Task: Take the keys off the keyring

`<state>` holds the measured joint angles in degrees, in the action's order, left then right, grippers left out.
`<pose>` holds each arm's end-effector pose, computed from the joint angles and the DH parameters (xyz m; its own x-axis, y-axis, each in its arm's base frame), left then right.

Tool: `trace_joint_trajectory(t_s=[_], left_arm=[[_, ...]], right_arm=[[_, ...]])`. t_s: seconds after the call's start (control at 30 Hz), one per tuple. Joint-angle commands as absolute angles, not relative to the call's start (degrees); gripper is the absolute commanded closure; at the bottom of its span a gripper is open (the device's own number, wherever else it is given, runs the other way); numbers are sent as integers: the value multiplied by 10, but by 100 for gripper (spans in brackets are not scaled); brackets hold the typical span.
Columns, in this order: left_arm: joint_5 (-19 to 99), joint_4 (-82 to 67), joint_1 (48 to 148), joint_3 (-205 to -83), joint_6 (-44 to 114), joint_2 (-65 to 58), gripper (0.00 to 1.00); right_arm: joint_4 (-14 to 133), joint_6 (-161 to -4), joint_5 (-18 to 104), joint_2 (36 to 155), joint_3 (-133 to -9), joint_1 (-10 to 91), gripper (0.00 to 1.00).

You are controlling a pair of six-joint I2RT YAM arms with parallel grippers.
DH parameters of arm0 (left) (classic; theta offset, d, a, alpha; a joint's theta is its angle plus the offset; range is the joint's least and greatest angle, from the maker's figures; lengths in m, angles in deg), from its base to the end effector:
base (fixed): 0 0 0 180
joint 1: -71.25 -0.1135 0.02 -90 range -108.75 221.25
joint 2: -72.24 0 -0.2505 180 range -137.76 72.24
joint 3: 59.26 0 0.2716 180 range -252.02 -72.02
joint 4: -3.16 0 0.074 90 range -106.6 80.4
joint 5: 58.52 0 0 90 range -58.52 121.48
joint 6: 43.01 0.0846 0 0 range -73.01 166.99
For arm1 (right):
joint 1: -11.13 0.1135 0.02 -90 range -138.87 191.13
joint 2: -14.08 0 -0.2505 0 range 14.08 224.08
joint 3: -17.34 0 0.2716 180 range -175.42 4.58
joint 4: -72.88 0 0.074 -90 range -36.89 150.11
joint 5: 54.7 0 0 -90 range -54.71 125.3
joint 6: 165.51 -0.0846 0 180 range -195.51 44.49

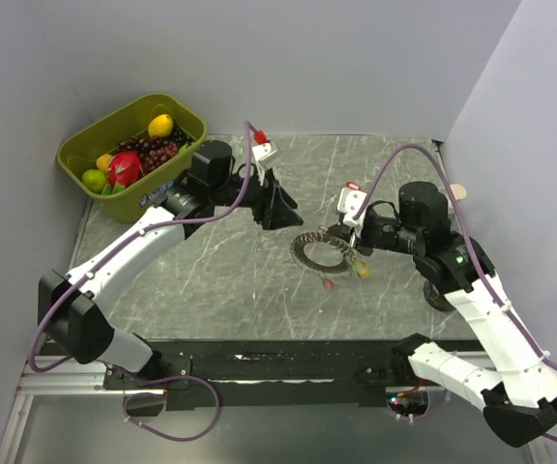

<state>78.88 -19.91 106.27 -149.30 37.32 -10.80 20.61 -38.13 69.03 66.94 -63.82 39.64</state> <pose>0.2799 -0.2721 0.3589 -0.3860 0.1317 -0.9130 0.9159 0.1730 -0.3623 0.1883 0.1557 0.3833 0.2280 -0.4507 -0.8631 -0.8865 0.2706 -0.3755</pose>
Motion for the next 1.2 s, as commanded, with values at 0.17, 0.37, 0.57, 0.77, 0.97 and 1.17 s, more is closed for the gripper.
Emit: trace_joint_trajectory(t_s=[0.17,0.37,0.57,0.77,0.97,1.17], left_arm=[[832,-195,1092,-1538,375,-149,37],[908,-200,1095,-1550,374,-156,44],[913,-230,1119,-1552,418,-156,54],[912,-243,1128,-1559,427,-162,65],[907,-245,1130,-1558,427,-165,70],[893,-250,1133,-1567,428,-172,58]], right_arm=[[207,-364,710,662,-690,408,100],[241,-369,682,652,-658,410,100],[260,-380,667,649,-646,410,100],[258,-382,672,648,-650,409,100],[269,-382,660,646,-640,409,100],[260,-383,677,637,-640,410,100]])
